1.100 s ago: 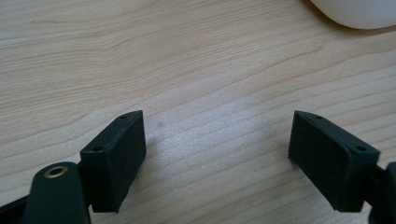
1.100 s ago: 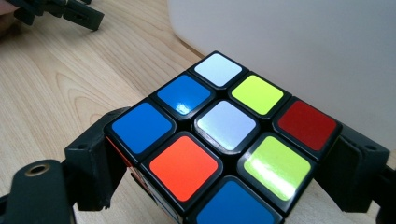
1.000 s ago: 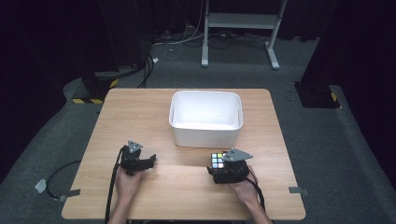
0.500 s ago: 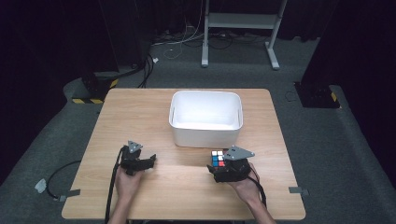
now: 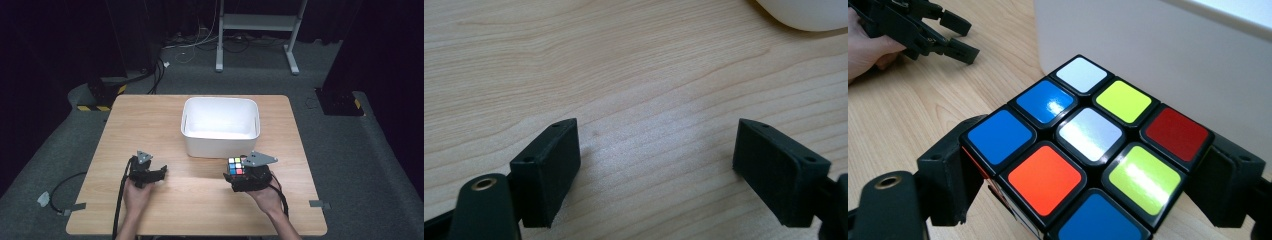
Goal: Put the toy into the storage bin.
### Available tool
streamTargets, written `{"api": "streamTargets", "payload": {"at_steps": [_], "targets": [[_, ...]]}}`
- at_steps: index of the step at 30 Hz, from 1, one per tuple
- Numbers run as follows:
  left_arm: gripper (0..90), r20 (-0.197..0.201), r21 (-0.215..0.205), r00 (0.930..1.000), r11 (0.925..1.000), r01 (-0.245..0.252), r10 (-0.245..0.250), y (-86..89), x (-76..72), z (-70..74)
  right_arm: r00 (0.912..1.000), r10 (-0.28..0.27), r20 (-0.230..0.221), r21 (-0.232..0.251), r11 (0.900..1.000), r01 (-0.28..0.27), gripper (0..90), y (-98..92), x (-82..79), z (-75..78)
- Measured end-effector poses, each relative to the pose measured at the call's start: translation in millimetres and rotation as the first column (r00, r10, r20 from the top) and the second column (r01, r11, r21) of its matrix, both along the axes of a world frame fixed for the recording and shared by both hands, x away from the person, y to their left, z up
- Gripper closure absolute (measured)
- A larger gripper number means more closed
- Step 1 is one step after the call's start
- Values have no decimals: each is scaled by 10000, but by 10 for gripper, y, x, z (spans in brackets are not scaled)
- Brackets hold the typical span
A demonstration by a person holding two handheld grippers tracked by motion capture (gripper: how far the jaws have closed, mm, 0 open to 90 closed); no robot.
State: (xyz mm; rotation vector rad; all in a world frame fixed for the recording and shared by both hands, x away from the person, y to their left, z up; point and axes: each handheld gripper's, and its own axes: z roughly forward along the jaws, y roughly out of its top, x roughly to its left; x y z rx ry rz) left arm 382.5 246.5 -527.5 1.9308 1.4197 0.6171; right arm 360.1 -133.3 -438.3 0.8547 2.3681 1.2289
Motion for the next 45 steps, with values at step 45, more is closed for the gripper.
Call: {"api": "streamTargets", "payload": {"at_steps": [45], "targets": [[191,1,-3,10000,10000,-2,2,0,0,0,10000,56,-62,869,9962,-50,139,-110,181,512]]}}
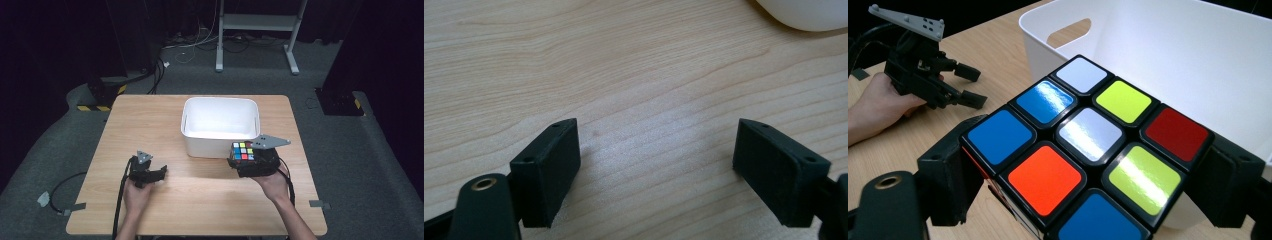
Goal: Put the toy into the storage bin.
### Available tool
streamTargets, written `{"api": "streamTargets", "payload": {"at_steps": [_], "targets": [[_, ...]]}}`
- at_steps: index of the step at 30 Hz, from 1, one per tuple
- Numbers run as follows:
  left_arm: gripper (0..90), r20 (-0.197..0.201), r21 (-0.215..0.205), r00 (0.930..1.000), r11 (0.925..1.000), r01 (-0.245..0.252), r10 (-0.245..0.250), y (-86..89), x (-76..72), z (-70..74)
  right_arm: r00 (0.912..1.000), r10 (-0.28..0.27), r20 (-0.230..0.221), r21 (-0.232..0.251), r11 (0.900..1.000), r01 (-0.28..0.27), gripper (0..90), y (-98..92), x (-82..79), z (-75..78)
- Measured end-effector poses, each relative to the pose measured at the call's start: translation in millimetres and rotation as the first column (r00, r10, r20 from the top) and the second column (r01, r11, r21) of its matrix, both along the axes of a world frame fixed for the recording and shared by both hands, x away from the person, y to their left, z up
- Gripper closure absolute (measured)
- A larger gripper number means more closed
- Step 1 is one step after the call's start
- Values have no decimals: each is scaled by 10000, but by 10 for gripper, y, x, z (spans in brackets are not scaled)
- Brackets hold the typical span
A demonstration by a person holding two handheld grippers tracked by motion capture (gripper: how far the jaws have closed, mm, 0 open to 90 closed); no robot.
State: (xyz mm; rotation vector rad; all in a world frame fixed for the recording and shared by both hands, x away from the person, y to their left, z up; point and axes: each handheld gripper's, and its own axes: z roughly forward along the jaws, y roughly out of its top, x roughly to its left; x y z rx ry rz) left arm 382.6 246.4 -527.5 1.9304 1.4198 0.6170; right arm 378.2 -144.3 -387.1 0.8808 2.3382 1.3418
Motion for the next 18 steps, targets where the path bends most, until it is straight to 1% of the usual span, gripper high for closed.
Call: {"api": "streamTargets", "payload": {"at_steps": [6,9,10,13,18], "targets": [[191,0,1,10000,10000,2,-2,0,0,0,10000,-12,76,-62,10000,13,139,33,37,79],[191,0,-5,10000,10000,3,-3,0,0,0,9999,116,61,-48,9999,-116,139,49,60,111],[191,0,-3,10000,10000,4,-4,0,0,0,9998,216,41,-32,9998,-216,139,53,70,115],[191,-1,-2,10000,10000,9,-9,1,1,0,9996,283,-11,-56,9996,-283,139,69,78,112],[191,-1,2,10000,10000,16,-16,1,2,0,9997,243,-39,23,9997,-243,139,65,98,120]]}}
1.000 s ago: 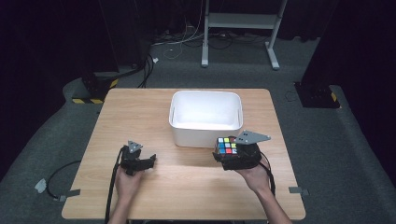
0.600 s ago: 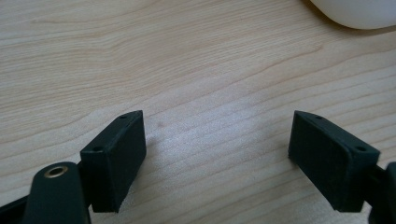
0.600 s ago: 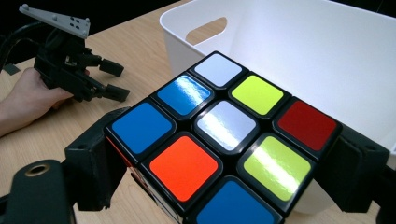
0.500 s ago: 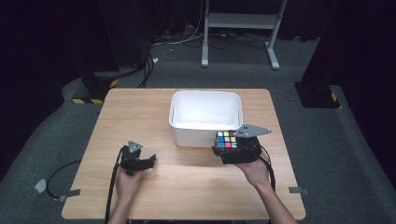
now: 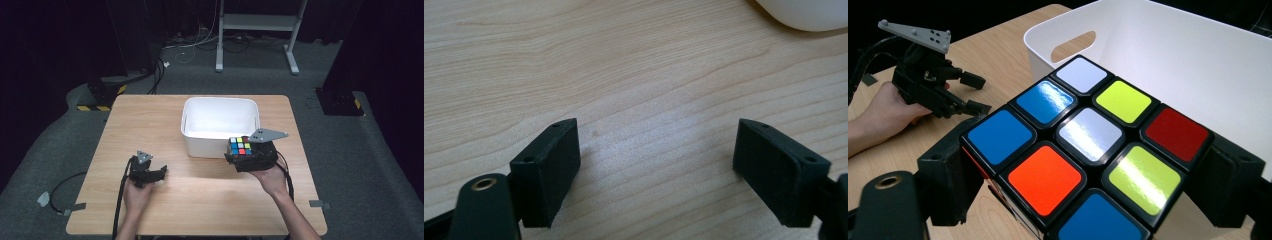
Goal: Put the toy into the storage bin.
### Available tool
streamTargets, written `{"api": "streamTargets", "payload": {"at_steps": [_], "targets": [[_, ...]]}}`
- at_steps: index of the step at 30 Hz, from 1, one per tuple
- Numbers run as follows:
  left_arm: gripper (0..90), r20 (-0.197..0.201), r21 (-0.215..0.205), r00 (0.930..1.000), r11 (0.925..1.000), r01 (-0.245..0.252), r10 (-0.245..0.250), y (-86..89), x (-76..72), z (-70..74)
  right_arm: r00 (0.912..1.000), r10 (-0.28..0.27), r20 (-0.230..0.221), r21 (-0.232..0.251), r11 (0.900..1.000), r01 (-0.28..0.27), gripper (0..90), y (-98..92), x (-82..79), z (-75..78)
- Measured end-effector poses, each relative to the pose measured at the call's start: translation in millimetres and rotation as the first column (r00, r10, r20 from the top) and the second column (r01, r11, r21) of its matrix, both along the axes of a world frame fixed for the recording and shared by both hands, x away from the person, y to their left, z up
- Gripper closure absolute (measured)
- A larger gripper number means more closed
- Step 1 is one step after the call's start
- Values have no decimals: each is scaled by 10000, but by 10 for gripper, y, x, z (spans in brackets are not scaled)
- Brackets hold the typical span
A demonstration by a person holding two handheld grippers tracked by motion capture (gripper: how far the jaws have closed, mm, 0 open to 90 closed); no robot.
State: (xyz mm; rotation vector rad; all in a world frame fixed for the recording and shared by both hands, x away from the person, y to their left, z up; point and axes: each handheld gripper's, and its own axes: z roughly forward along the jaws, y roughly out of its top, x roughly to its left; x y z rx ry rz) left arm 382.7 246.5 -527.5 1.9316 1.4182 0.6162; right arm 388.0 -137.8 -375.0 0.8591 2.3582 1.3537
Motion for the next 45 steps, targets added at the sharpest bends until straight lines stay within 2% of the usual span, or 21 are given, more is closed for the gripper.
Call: {"api": "streamTargets", "payload": {"at_steps": [10,13,32,37,45], "targets": [[191,-2,-6,10000,10000,4,-4,1,0,0,9998,45,-195,235,9997,-40,139,1,105,73],[191,-3,-8,10000,10000,5,-5,1,0,0,9998,44,-183,154,9999,-41,139,12,148,91],[191,-3,-19,10000,10000,6,-6,2,0,0,10000,54,-5,466,9989,-54,139,48,321,267],[190,-2,-23,10000,10000,9,-9,2,0,0,9999,-6,-151,573,9984,15,139,54,397,284],[190,-3,-5,10000,10000,12,-12,1,0,0,9999,-33,-114,524,9986,39,139,82,466,303]]}}
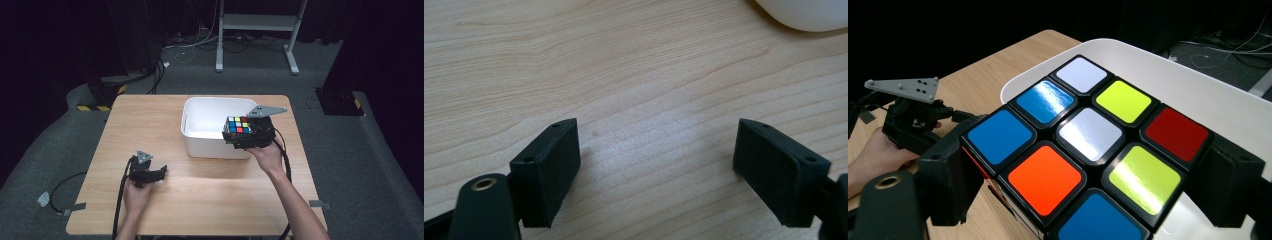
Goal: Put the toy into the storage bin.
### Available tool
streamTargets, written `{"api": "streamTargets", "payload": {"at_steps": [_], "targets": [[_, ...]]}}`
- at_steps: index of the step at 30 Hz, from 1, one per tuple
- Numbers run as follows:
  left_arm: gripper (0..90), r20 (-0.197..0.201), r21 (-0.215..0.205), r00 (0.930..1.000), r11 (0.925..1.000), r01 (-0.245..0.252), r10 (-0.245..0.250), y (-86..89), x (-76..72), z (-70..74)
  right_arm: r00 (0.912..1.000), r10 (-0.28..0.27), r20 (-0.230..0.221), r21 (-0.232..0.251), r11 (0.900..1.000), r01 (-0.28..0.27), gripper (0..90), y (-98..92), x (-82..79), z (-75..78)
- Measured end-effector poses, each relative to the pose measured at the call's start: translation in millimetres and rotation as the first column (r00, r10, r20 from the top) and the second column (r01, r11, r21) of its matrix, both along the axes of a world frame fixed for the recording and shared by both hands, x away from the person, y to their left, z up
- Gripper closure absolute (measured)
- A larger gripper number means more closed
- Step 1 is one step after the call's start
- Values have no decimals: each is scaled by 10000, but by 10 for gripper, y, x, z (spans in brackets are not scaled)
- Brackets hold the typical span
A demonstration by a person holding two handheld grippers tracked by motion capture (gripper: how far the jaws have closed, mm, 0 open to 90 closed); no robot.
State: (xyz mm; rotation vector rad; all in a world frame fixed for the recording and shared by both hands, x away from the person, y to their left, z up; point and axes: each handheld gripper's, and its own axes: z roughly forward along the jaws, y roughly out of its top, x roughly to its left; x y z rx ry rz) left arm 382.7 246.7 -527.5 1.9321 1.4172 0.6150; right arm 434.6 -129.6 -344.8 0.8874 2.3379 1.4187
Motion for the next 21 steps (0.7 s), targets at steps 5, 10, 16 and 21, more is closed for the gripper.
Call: {"api": "streamTargets", "payload": {"at_steps": [5,10,16,21], "targets": [[191,1,0,10000,10000,-4,4,0,0,0,10000,-9,-4,-42,10000,9,139,27,38,24],[191,1,-4,10000,10000,-3,3,0,0,0,10000,16,-42,-92,10000,-17,139,63,90,36],[191,1,-3,10000,10000,-3,3,0,0,0,9998,-33,-173,-121,9999,31,139,104,159,43],[191,6,15,10000,10000,-8,8,-2,0,0,9998,-65,-192,-167,9998,62,139,143,215,62]]}}
